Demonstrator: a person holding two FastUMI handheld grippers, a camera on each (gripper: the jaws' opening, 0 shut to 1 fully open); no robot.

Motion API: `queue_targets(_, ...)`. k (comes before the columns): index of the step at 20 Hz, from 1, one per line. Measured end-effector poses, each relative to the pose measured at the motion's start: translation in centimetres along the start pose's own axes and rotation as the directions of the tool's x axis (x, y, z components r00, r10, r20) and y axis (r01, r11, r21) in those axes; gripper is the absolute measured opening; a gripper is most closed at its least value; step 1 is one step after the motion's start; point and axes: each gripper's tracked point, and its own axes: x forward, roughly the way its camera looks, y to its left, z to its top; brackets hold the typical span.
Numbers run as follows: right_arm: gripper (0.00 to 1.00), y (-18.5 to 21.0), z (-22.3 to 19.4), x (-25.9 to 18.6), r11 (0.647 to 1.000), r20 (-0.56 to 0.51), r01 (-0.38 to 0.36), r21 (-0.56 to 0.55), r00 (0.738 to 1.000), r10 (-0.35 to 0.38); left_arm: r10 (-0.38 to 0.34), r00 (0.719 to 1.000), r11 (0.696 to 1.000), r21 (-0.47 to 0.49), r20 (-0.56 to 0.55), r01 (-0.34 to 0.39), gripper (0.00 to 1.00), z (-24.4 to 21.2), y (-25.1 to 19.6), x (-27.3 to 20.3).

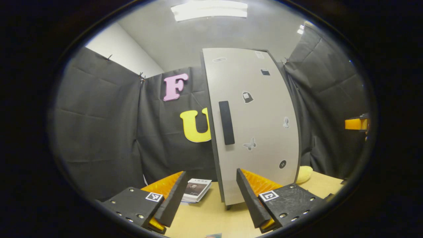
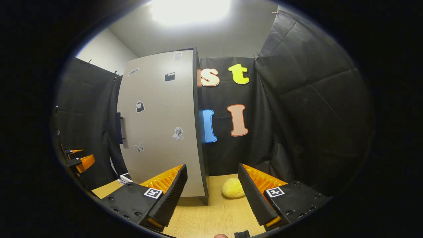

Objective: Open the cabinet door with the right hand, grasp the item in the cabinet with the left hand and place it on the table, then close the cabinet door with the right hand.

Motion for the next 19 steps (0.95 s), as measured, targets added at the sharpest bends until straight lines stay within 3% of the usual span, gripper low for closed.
queue_targets(19,0.97,1.3,0.7,-1.0,0.999,0.022,-0.012,-0.034,1.0,0.012,0.011,1.0,1.0,-0.009,0.008,-0.011,0.89,0.0,1.1,-0.4)
